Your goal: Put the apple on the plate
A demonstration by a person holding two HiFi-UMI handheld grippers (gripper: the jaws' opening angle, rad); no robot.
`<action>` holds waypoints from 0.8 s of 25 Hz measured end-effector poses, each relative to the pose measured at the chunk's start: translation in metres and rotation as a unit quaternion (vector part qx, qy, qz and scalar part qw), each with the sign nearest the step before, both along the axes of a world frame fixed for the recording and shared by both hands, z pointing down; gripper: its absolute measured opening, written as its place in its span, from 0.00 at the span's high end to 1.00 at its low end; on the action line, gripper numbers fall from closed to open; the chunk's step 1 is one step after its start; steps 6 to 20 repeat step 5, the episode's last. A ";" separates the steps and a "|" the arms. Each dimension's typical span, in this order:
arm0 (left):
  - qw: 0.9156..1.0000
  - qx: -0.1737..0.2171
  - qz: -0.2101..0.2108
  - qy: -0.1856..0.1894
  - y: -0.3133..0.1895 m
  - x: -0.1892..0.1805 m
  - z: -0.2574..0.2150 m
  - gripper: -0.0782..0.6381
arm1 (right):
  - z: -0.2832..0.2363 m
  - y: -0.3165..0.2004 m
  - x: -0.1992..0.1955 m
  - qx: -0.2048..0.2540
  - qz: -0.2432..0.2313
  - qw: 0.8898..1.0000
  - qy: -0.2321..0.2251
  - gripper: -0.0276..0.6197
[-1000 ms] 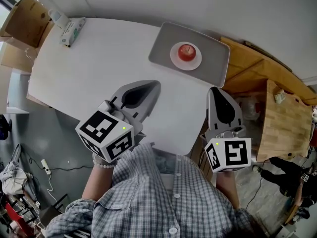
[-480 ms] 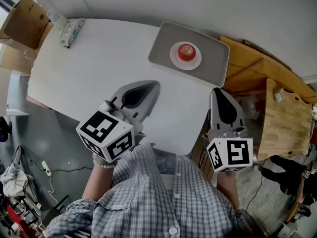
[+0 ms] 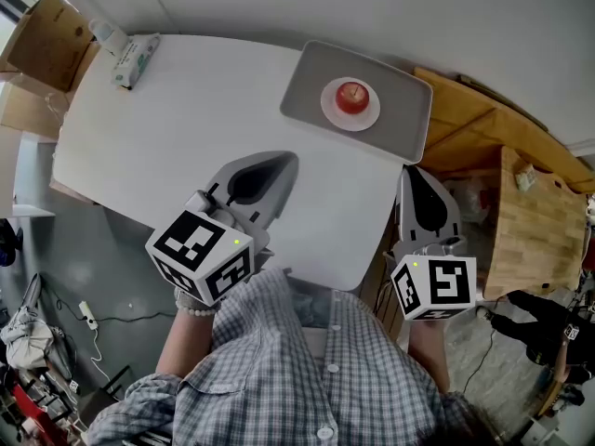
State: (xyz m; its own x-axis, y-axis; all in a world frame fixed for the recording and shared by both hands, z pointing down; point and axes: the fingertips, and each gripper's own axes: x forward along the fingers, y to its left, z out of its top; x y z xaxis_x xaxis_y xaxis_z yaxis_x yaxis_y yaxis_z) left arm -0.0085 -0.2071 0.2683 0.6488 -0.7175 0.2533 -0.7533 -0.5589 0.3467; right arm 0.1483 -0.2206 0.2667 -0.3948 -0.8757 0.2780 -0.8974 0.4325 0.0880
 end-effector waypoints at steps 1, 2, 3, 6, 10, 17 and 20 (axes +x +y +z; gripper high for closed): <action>1.000 0.000 0.000 -0.001 0.000 0.000 0.001 0.88 | 0.001 0.001 -0.002 -0.001 -0.002 1.000 -0.001 0.92; 1.000 0.000 -0.001 -0.002 0.000 -0.001 0.001 0.88 | 0.002 0.002 -0.004 -0.003 -0.004 1.000 -0.001 0.92; 1.000 0.000 -0.001 -0.003 0.000 -0.001 0.001 0.88 | 0.003 0.002 -0.005 -0.004 -0.005 1.000 0.000 0.92; 1.000 -0.001 -0.002 -0.004 0.000 -0.002 0.001 0.88 | 0.004 0.002 -0.007 -0.005 -0.008 1.000 0.002 0.92; 1.000 -0.001 -0.002 -0.004 0.000 -0.002 0.001 0.88 | 0.004 0.002 -0.007 -0.005 -0.008 1.000 0.002 0.92; 1.000 -0.001 -0.002 -0.004 0.000 -0.002 0.001 0.88 | 0.004 0.002 -0.007 -0.005 -0.008 1.000 0.002 0.92; 1.000 -0.001 -0.002 -0.004 0.000 -0.002 0.001 0.88 | 0.004 0.002 -0.007 -0.005 -0.008 1.000 0.002 0.92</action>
